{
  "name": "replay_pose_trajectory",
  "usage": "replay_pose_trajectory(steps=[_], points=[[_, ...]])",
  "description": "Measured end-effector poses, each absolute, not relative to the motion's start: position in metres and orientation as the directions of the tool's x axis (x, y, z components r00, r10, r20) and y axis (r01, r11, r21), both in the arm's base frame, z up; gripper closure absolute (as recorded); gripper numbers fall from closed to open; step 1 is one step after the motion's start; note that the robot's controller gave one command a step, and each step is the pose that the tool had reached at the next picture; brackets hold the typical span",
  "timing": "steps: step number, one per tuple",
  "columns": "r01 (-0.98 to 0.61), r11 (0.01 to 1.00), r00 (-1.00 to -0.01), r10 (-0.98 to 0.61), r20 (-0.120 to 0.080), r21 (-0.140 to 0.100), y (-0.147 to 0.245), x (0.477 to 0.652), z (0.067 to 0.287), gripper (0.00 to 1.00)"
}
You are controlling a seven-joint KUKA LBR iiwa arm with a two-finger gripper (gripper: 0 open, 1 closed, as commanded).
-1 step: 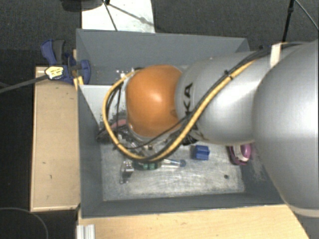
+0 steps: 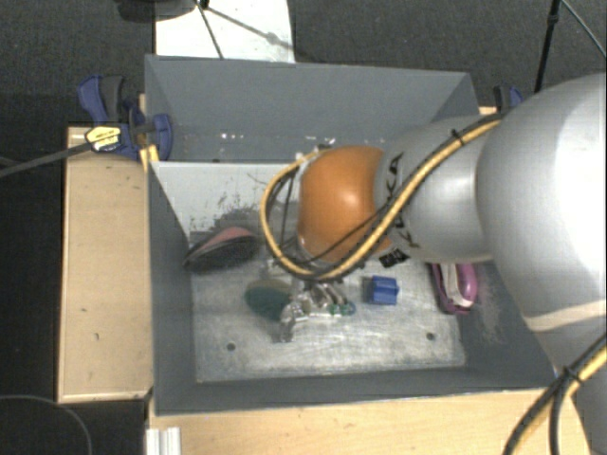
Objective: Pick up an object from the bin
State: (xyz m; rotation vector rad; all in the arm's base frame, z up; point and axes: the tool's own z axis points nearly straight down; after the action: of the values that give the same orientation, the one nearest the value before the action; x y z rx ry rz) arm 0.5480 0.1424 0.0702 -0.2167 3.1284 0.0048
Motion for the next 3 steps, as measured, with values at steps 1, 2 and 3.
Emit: replay_pose_trajectory(steps=[1,2,3], points=[[-0.005,1.000,-1.000,-0.005,0.001,0.000,0.131,0.532,0.101,0.00],[0.140,0.990,-0.990,0.140,-0.005,0.002,0.130,0.535,0.113,0.00],[0.269,0.963,-0.963,0.269,-0.006,0.004,0.128,0.530,0.072,0.00]])
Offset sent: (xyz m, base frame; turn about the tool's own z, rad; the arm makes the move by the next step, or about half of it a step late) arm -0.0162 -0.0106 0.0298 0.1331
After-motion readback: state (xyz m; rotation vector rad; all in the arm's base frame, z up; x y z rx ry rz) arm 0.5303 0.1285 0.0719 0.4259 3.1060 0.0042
